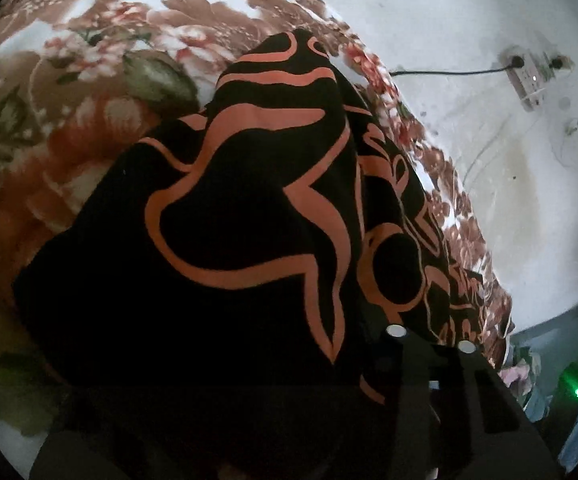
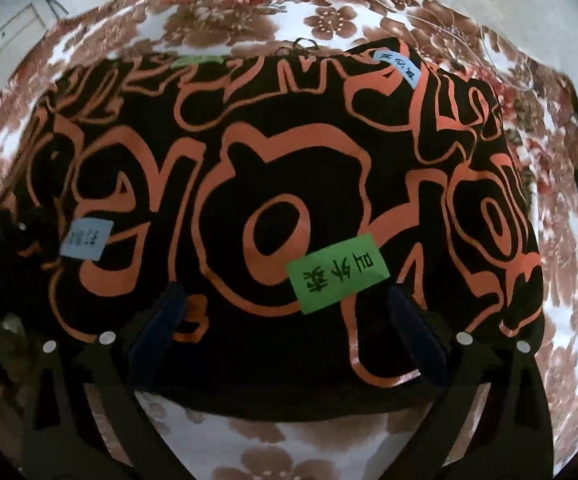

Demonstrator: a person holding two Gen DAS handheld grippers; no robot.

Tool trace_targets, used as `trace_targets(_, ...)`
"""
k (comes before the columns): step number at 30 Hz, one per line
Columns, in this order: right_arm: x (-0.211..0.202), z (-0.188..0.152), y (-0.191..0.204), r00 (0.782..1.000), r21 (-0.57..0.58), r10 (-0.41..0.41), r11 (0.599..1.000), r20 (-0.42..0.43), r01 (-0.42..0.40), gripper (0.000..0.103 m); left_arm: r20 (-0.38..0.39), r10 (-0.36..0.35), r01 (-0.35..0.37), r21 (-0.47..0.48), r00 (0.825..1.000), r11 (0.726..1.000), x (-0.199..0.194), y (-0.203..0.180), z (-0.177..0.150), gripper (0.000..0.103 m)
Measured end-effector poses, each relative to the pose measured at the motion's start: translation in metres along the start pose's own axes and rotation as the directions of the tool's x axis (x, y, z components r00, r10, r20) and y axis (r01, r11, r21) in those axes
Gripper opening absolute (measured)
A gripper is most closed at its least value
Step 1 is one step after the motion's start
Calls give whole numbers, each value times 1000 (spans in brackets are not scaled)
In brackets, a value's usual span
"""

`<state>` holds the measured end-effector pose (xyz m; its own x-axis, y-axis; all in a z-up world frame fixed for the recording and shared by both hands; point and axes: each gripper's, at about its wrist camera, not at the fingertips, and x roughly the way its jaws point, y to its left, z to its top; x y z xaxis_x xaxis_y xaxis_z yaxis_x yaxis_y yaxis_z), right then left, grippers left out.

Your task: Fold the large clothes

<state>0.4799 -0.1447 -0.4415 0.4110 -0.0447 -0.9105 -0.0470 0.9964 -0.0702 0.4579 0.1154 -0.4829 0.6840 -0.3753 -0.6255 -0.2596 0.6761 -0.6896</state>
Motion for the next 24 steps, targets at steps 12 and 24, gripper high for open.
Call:
trace_targets(12, -20, -20, 17, 998, -41, 1, 999, -58, -3, 98, 12, 39, -39, 62, 999, 997, -15, -16, 4, 29)
trace_targets(24, -24, -36, -15, 997, 46, 80, 996, -13, -79, 98, 69, 99, -112, 214, 993, 970, -39, -70, 4, 26)
